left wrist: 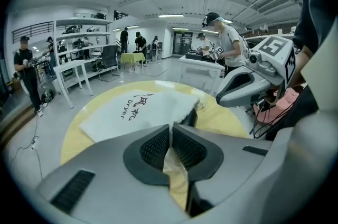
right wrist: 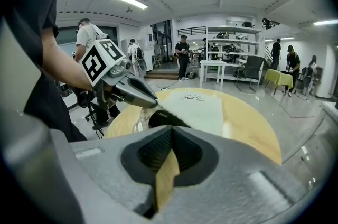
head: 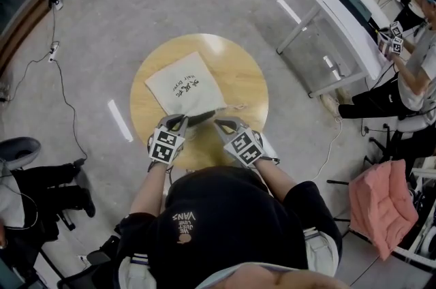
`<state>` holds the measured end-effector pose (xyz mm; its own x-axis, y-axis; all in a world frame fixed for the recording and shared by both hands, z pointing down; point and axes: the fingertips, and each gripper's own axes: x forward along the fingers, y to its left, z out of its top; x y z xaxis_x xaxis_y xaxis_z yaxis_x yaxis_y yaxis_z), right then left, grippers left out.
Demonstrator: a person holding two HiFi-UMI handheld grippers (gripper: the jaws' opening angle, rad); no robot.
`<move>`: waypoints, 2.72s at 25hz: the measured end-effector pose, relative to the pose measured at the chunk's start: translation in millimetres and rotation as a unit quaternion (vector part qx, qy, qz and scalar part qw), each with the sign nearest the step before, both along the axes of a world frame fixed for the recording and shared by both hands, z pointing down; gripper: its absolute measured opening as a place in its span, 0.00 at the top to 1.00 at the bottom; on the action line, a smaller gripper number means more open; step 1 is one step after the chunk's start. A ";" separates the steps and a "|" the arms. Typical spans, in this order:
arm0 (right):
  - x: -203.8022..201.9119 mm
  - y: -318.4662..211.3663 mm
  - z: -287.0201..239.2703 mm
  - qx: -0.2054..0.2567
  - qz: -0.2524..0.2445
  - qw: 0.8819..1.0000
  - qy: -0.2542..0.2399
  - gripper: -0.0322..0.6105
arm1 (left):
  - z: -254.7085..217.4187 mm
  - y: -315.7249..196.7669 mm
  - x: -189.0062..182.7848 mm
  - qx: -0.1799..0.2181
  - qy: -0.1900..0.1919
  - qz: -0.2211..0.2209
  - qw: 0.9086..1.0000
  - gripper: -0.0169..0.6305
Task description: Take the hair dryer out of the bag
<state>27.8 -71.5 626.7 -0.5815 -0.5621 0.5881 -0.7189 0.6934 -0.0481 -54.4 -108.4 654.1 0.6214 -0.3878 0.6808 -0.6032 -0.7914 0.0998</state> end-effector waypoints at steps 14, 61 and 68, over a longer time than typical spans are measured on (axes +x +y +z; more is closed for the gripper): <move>-11.0 -13.9 19.6 -0.014 -0.067 0.997 0.039 0.95 | 1.6 -24.7 -5.9 -0.044 0.026 -0.048 0.998 0.92; -46.2 -41.0 73.9 0.033 -0.391 0.882 0.259 0.40 | 9.3 -49.8 -14.1 -0.070 0.042 -0.075 0.994 0.92; -48.3 -42.0 81.8 -0.007 -0.427 0.868 0.253 0.40 | 11.1 -51.3 -15.5 -0.072 0.040 -0.080 0.993 0.92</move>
<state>-20.5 -113.5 708.5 -0.4482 -0.0441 0.8929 0.1263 0.9856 0.1121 -69.9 -159.7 665.2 0.6146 -0.3878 0.6869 -0.7052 -0.6604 0.2582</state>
